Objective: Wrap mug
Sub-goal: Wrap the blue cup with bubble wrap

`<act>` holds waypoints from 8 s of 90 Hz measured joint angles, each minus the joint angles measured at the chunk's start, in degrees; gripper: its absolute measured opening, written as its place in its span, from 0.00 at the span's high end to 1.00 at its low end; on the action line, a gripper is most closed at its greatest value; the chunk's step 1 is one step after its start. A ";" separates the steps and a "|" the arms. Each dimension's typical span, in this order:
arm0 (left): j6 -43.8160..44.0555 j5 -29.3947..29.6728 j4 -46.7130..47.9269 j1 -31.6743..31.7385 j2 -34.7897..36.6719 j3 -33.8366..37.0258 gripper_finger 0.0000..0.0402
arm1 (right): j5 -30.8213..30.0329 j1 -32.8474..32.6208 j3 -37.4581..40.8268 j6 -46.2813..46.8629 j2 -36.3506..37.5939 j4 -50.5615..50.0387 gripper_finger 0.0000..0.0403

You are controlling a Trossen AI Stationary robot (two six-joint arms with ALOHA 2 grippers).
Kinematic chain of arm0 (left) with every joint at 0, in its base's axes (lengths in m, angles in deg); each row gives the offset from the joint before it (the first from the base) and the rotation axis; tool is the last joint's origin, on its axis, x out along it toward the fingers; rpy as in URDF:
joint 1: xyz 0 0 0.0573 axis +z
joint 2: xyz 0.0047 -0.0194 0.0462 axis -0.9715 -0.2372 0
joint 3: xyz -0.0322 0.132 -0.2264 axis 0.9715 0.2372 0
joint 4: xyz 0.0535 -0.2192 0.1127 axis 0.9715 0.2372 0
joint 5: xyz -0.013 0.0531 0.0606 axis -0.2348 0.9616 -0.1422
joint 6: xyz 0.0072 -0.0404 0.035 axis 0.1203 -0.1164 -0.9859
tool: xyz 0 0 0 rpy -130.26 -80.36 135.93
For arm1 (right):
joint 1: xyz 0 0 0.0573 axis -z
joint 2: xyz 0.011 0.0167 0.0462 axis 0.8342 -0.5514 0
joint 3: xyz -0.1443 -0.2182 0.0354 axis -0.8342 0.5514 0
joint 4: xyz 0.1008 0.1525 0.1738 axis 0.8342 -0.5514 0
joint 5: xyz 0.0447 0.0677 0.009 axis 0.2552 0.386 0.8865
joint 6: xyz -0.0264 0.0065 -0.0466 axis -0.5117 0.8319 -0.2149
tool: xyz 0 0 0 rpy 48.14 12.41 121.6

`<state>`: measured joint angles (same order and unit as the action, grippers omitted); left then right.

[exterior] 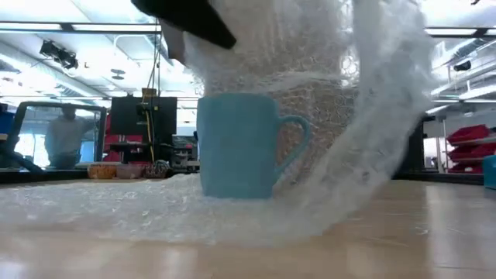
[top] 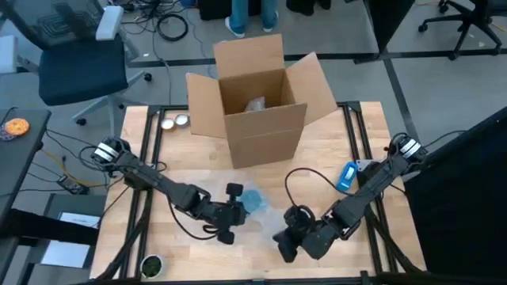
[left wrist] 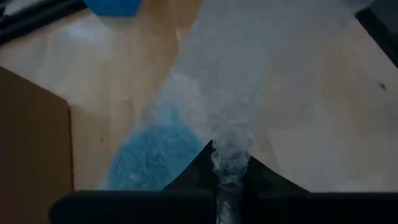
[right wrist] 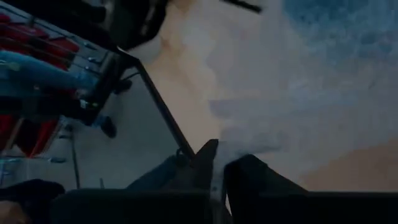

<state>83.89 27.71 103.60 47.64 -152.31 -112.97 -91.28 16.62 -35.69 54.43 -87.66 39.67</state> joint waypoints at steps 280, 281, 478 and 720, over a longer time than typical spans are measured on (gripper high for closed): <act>21.71 -8.59 18.77 -11.31 4.47 -5.39 0.64 | 10.79 21.16 0.02 -43.93 -9.64 13.47 1.00; 21.30 -8.14 18.70 -11.42 4.67 -5.54 0.64 | 10.81 21.14 0.02 -44.04 -9.64 13.42 1.00; 18.74 0.79 12.82 -1.89 10.50 3.17 0.64 | 23.66 22.47 -0.02 -43.42 -12.94 11.44 0.99; 8.48 -0.38 -35.14 1.75 0.48 17.88 0.64 | 25.80 21.65 -17.72 -50.11 -22.56 -22.47 1.00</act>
<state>92.37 27.33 68.47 49.38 -151.83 -95.09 -65.48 38.27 -53.40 4.32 -110.22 17.20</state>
